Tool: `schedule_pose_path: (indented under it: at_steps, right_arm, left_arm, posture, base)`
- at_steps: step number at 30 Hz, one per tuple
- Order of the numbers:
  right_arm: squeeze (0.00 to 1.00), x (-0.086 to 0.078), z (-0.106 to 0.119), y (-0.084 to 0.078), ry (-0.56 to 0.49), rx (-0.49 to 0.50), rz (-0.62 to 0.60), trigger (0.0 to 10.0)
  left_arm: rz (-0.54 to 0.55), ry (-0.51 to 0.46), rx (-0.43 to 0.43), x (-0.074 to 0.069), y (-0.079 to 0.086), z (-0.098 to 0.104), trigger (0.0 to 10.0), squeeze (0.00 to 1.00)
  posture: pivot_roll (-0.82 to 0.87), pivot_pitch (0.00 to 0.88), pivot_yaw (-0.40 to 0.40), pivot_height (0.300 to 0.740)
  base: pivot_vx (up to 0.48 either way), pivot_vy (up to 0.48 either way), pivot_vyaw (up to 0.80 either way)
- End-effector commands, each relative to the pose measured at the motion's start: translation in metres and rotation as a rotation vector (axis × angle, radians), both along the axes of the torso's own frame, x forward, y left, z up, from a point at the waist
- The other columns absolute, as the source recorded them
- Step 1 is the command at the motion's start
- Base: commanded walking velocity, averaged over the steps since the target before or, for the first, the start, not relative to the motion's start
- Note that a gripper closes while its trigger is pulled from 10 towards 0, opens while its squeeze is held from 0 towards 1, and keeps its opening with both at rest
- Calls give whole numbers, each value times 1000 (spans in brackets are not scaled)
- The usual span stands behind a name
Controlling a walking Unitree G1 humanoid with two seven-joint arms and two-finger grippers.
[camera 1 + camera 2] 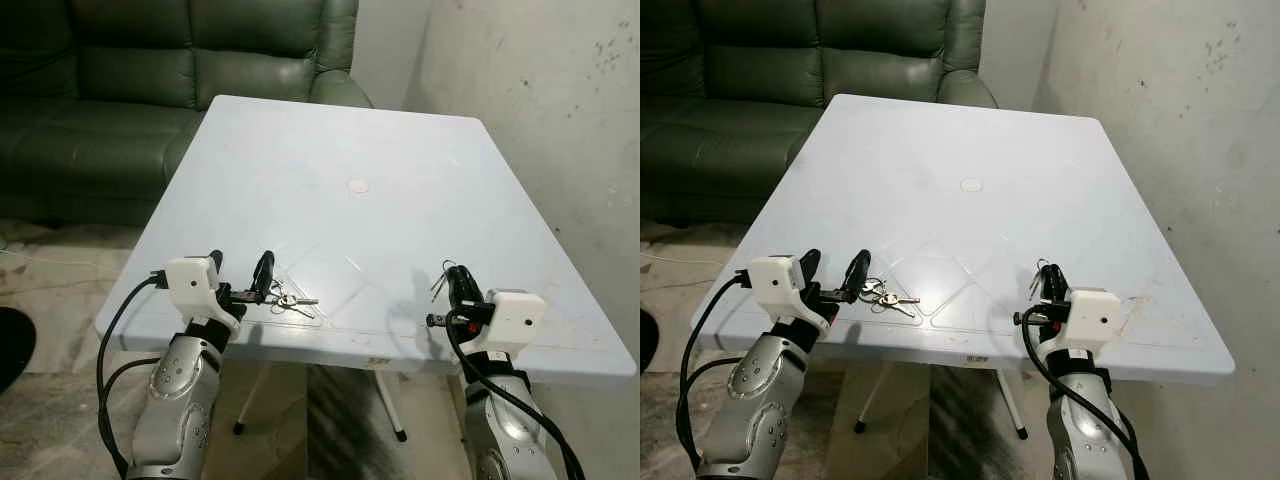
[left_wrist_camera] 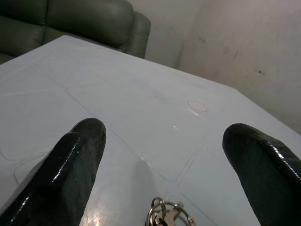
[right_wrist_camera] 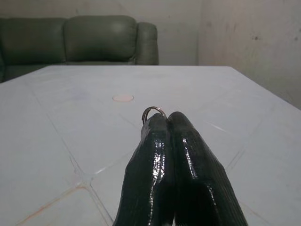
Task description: Hang keys on a hook
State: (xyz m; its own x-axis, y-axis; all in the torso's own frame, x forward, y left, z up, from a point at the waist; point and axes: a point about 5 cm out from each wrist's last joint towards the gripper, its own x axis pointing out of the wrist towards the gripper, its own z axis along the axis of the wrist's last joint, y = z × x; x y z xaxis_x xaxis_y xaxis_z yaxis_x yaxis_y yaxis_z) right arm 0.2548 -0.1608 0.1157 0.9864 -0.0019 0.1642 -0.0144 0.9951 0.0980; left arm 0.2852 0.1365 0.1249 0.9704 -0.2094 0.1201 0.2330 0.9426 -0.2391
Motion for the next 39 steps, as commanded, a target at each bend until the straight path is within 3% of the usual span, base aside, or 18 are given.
schedule_pose_path:
  at_steps: [1, 8, 21, 39]
  right_arm:
    - [0, 3, 0, -4, 16, -11, -18, 10000]
    - [0, 5, 1, -1, 22, -15, -7, 10000]
    - [0, 8, 2, 0, 35, -16, 2, 10000]
    - [0, 14, 5, 8, 40, -17, 33, 10000]
  left_arm:
    - [3, 16, -9, 1, -1, -2, 10000, 0]
    - [9, 19, -25, 3, -1, -2, 10000, 0]
    - [4, 18, -38, 5, -7, 0, 10000, 0]
    - [-72, 28, -32, 18, -27, 3, 10000, 0]
  posture:
    - [35, 13, -78, 740]
    - [40, 10, -81, 740]
    - [40, 11, -90, 740]
    - [36, 57, -104, 740]
  base:
    - [0, 398, -775]
    - [0, 446, -764]
    - [0, 0, -758]
    - [0, 0, -761]
